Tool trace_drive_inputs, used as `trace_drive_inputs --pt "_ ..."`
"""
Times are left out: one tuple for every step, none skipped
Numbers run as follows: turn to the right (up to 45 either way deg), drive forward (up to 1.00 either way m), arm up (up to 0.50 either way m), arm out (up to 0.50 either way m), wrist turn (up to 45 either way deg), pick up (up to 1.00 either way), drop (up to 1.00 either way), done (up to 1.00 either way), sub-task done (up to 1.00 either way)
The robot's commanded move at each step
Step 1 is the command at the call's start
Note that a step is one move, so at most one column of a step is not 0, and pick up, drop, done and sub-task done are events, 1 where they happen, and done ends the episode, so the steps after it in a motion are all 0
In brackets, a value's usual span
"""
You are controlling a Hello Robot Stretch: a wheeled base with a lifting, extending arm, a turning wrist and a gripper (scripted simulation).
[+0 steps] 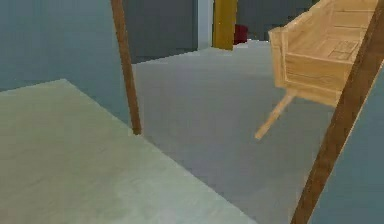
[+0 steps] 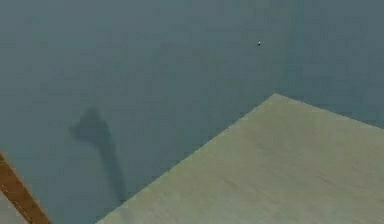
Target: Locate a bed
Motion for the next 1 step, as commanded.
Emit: trace_drive_inputs --pt "3.0 0.00 0.00 0.00 0.0 0.00 0.00 0.00 0.00"
